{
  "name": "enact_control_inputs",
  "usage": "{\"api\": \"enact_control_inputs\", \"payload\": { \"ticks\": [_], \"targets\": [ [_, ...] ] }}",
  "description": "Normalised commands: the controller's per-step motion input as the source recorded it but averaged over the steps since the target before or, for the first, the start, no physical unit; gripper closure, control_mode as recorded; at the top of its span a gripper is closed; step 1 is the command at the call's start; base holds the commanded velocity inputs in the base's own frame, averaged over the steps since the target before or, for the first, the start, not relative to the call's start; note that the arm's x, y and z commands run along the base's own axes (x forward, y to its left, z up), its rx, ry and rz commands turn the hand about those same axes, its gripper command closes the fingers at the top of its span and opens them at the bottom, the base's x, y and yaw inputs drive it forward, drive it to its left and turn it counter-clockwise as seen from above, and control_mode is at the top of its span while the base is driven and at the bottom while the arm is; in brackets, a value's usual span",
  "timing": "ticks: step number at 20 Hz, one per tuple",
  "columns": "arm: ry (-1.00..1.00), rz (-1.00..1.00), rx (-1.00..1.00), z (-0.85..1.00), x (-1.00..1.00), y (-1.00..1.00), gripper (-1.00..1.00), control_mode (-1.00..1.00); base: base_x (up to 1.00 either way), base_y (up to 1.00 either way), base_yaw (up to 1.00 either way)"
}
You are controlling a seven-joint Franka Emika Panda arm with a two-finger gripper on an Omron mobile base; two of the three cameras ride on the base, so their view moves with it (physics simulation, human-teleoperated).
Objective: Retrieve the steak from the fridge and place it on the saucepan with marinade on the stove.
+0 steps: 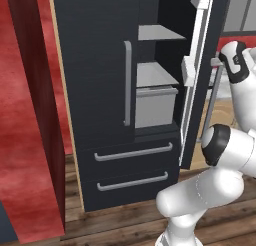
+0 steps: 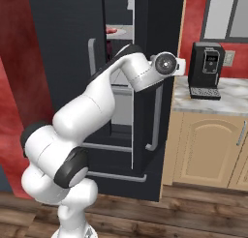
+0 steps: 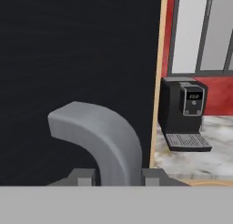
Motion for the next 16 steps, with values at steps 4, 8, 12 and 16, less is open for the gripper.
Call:
{"api": "enact_control_inputs", "payload": {
  "ticks": [4,8,12,16],
  "targets": [
    [0.0,0.0,0.0,0.0,0.0,0.0,-1.0,-1.0,0.0,0.0,0.0],
    [0.0,0.0,0.0,0.0,0.0,-0.01,-1.0,-1.0,0.0,0.0,0.0],
    [0.0,0.0,0.0,0.01,-0.1,-0.08,-1.0,-1.0,0.0,0.0,0.0],
    [0.0,0.0,0.0,0.01,-0.51,-0.24,-1.0,-1.0,0.0,0.0,0.0]
  ]
}}
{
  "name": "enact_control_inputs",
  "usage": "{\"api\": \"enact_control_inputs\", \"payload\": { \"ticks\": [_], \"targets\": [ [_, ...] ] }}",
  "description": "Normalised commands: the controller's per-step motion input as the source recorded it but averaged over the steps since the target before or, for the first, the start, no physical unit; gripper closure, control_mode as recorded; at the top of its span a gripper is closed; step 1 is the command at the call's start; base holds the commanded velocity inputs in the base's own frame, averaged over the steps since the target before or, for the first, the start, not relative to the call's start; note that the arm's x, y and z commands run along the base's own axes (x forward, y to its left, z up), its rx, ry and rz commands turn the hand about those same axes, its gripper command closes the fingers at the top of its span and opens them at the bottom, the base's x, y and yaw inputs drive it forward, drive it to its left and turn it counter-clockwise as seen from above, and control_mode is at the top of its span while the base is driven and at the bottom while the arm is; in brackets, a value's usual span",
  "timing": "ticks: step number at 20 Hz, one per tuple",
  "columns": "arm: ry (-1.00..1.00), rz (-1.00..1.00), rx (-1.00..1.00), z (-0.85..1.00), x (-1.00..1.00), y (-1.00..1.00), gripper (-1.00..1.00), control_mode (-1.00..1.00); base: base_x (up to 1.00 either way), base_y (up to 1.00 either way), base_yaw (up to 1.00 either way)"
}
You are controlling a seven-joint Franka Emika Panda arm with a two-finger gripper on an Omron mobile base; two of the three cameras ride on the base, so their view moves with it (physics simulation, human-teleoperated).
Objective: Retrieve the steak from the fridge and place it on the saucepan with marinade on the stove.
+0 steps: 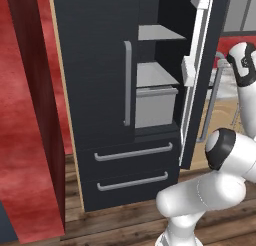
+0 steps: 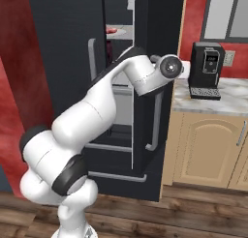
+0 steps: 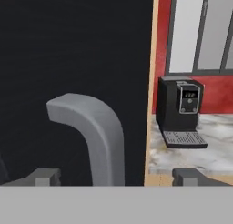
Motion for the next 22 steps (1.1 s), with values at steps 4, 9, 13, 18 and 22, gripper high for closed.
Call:
{"api": "enact_control_inputs", "payload": {
  "ticks": [4,9,13,18,22],
  "targets": [
    [0.0,0.0,0.0,0.0,-0.58,-0.19,-1.0,-1.0,0.0,0.0,0.0],
    [0.0,-0.16,0.0,0.0,-0.91,0.12,-1.0,-1.0,0.0,0.0,0.0],
    [0.0,-0.32,-0.03,0.0,-0.72,0.64,-1.0,-1.0,0.0,0.0,0.0],
    [0.0,-0.36,-0.06,0.06,-0.36,0.98,-1.0,-1.0,0.0,0.0,0.0],
    [0.0,-0.35,-0.09,0.1,-0.06,0.99,-1.0,-1.0,0.0,0.0,0.0]
  ]
}}
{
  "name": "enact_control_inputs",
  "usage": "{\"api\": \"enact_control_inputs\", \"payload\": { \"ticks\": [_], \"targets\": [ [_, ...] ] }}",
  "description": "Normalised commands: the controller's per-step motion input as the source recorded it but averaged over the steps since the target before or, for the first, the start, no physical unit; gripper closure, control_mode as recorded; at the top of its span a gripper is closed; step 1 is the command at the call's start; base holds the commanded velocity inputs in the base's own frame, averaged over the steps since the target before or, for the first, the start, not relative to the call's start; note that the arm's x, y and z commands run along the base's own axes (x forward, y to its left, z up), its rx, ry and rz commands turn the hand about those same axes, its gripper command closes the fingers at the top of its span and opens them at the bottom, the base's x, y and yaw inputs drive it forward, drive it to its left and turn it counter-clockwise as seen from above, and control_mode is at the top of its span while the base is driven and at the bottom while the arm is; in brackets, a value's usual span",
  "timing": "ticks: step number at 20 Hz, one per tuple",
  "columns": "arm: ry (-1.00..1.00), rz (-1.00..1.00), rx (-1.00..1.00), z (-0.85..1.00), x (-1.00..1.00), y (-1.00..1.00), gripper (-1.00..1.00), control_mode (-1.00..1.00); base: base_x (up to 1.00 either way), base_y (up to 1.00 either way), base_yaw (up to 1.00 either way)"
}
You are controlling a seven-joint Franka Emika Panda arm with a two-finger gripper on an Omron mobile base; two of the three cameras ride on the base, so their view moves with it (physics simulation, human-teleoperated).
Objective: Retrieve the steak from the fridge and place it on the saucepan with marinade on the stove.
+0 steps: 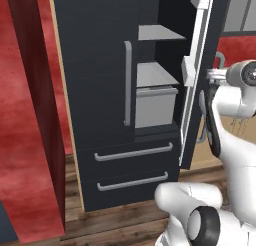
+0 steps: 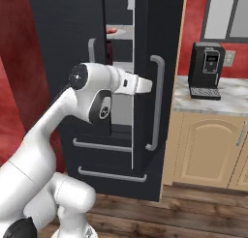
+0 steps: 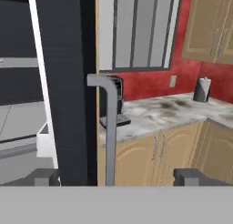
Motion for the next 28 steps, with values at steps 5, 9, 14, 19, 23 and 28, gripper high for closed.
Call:
{"api": "enact_control_inputs", "payload": {
  "ticks": [5,9,14,19,23,28],
  "targets": [
    [-0.03,-0.37,-0.1,0.14,0.0,0.72,-1.0,-1.0,0.0,0.0,0.0],
    [-0.05,-0.34,-0.08,0.24,0.01,0.58,-1.0,-1.0,0.0,0.0,0.0],
    [-0.03,-0.2,-0.02,0.12,0.02,0.15,-1.0,-1.0,0.0,0.0,0.0],
    [-0.11,-0.05,0.0,0.07,0.16,0.16,-1.0,-1.0,0.0,0.0,0.0],
    [-0.08,-0.06,0.0,0.08,0.22,0.28,-1.0,-1.0,0.0,0.0,0.0],
    [-0.02,-0.21,0.0,0.02,0.49,0.09,-1.0,-1.0,0.0,0.0,0.0]
  ]
}}
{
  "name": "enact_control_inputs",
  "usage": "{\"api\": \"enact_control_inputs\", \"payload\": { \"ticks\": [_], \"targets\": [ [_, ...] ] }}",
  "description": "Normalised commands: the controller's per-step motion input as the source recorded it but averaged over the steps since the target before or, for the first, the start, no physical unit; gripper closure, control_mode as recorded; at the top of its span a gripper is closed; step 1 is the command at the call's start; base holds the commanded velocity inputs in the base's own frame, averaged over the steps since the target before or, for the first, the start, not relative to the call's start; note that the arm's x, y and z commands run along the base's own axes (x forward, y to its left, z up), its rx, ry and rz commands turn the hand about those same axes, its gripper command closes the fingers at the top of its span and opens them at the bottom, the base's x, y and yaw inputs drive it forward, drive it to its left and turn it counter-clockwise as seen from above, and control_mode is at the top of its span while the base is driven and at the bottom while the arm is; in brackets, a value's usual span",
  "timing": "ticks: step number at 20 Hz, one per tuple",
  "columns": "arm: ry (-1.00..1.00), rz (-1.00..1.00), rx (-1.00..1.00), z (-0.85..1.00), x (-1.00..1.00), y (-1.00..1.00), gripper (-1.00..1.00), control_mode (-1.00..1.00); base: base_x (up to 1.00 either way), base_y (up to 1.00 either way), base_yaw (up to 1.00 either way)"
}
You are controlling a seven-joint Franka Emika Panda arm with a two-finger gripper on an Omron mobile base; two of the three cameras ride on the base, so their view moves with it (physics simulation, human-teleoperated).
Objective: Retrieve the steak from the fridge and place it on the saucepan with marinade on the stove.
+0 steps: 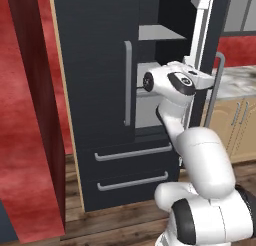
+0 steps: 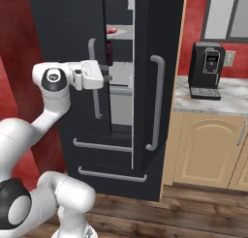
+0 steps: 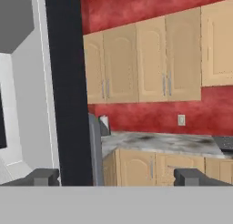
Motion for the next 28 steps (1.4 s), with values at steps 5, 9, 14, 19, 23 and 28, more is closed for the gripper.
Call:
{"api": "enact_control_inputs", "payload": {
  "ticks": [5,9,14,19,23,28],
  "targets": [
    [0.0,-0.2,0.0,0.02,0.57,0.0,-1.0,-1.0,0.0,0.0,0.0],
    [-0.01,-0.13,0.0,0.0,0.45,-0.02,-1.0,-1.0,0.0,0.0,0.0],
    [-0.05,-0.03,0.0,-0.02,0.31,-0.18,-1.0,-1.0,0.0,0.0,0.0],
    [-0.08,0.0,0.0,-0.05,0.25,-0.25,-1.0,-1.0,0.0,0.0,0.0],
    [-0.07,0.0,0.0,-0.08,0.28,-0.24,-1.0,-1.0,0.0,0.0,0.0],
    [-0.01,0.0,0.0,-0.04,0.25,-0.12,-1.0,-1.0,0.0,0.0,0.0]
  ]
}}
